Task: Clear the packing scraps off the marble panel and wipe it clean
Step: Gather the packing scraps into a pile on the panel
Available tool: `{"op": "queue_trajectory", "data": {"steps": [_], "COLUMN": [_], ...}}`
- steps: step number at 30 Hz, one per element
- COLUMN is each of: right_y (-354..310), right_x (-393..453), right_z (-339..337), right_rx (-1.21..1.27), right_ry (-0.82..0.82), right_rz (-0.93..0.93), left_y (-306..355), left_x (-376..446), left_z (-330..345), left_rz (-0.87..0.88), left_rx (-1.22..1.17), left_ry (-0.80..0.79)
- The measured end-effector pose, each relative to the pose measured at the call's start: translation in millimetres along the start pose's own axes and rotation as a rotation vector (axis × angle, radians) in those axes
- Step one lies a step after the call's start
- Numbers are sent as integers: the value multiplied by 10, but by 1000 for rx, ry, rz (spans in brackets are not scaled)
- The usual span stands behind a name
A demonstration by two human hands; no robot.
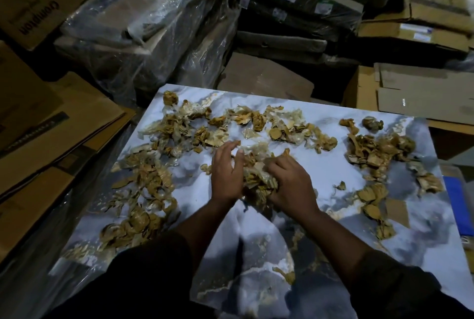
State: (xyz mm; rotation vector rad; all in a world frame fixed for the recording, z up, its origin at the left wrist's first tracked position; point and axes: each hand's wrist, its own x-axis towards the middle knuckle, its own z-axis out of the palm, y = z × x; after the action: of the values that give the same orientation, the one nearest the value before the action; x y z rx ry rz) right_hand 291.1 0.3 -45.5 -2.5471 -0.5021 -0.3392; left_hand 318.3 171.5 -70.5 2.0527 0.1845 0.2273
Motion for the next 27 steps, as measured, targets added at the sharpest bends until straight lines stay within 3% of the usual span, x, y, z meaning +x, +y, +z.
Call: {"op": "queue_trajectory", "data": {"steps": [4, 10, 16, 19, 25, 27], "right_y": [61, 108, 107, 137, 281, 336], "right_x": [194, 134, 163, 85, -165, -263], "right_z": [275, 650, 648, 542, 239, 212], "right_rx": [-21, -77, -189, -83, 22, 39], "right_ry": [-36, -162, -263, -269, -189, -174], "right_rz": [114, 206, 141, 115, 160, 196], "left_y": [-101, -418, -676, -623, -452, -459], "left_x": [143, 157, 58, 91, 176, 227], "left_z": [84, 140, 186, 154, 36, 18], "left_rz": [4, 215, 258, 255, 303, 267], "left_rx": [36, 283, 311, 268, 139, 127], "left_ry": [-195, -346, -278, -279, -92, -103]}}
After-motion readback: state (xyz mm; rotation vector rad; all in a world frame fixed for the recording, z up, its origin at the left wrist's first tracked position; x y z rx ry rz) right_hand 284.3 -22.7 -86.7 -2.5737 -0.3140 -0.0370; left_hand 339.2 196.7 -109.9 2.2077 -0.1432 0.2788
